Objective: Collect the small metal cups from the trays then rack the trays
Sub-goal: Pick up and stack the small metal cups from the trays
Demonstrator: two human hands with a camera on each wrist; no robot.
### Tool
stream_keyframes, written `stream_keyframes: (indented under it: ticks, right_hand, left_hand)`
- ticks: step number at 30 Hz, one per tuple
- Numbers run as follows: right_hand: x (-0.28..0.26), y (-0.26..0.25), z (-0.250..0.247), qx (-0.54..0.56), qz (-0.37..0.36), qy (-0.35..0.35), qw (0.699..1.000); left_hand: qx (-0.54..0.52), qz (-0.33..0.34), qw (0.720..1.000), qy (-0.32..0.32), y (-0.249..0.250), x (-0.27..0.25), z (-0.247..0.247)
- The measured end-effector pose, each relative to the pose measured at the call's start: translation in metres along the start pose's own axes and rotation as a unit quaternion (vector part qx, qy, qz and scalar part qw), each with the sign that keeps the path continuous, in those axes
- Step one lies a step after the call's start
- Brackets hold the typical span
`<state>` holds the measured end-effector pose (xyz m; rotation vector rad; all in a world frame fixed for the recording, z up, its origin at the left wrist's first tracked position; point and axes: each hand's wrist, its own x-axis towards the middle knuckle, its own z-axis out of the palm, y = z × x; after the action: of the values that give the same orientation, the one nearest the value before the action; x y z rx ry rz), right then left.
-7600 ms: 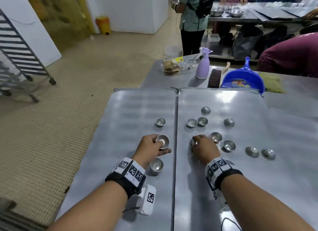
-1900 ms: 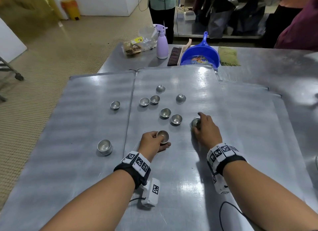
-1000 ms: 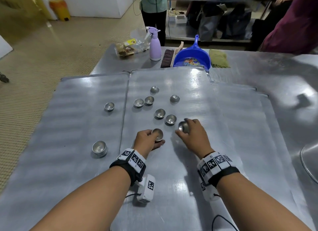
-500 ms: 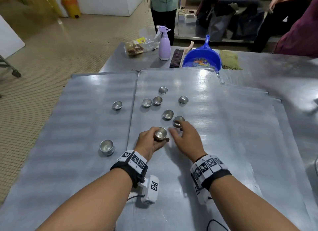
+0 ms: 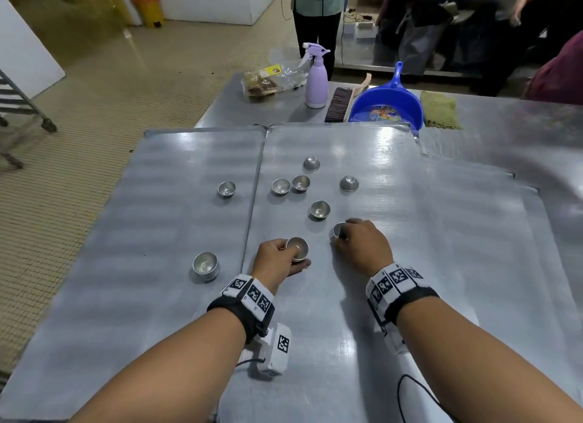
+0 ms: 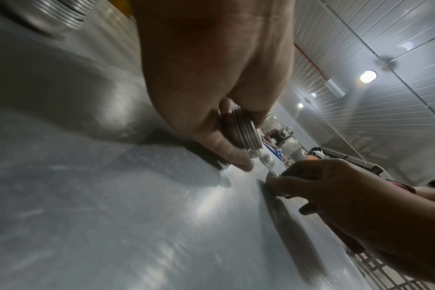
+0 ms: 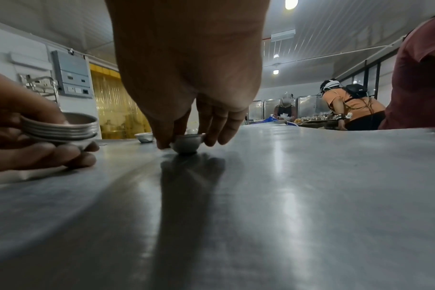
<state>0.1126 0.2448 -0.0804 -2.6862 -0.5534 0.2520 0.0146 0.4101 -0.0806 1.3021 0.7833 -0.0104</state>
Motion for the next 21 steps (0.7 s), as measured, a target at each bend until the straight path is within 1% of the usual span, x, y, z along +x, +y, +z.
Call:
stream_keyframes:
  ticks: [3,6,8,10,12,14,16,21]
  right_hand:
    - [-0.005,-0.004,-0.004,0.035,0.001,-0.011,0.999]
    - [-0.013,-0.019,-0.007,0.148,-0.015,0.015,0.989]
    - [-0.019,-0.033,-0.003,0.210,-0.038,0.031,0.977]
    - [-0.022,-0.044,0.004,0.242,-0.053,0.026,0.968]
    - [-0.022,-0.052,0.014,0.254,-0.058,0.016,0.965]
    - [-0.022,-0.058,0.019,0.258,-0.058,0.020,0.964]
    - [-0.021,-0.063,0.022,0.259,-0.058,0.022,0.964]
    - [-0.025,-0.075,0.027,0.256,-0.045,-0.003,0.966]
  left_hand:
    - [-0.012,0.003,1.000,0.003,0.000,0.002,0.002]
    - [-0.032,0.004,0.999,0.012,0.002,0.003,0.003]
    - [-0.082,-0.010,0.996,0.017,0.006,0.003,0.004]
    - [-0.148,-0.037,0.988,0.020,0.011,0.003,0.006]
    - [-0.180,-0.055,0.982,0.013,0.015,0.002,0.005]
    - [-0.195,-0.068,0.978,0.004,0.015,0.002,0.002]
    - [-0.199,-0.073,0.977,0.006,0.013,0.003,-0.003]
    - [-0.212,-0.077,0.974,0.002,0.014,0.003,-0.018]
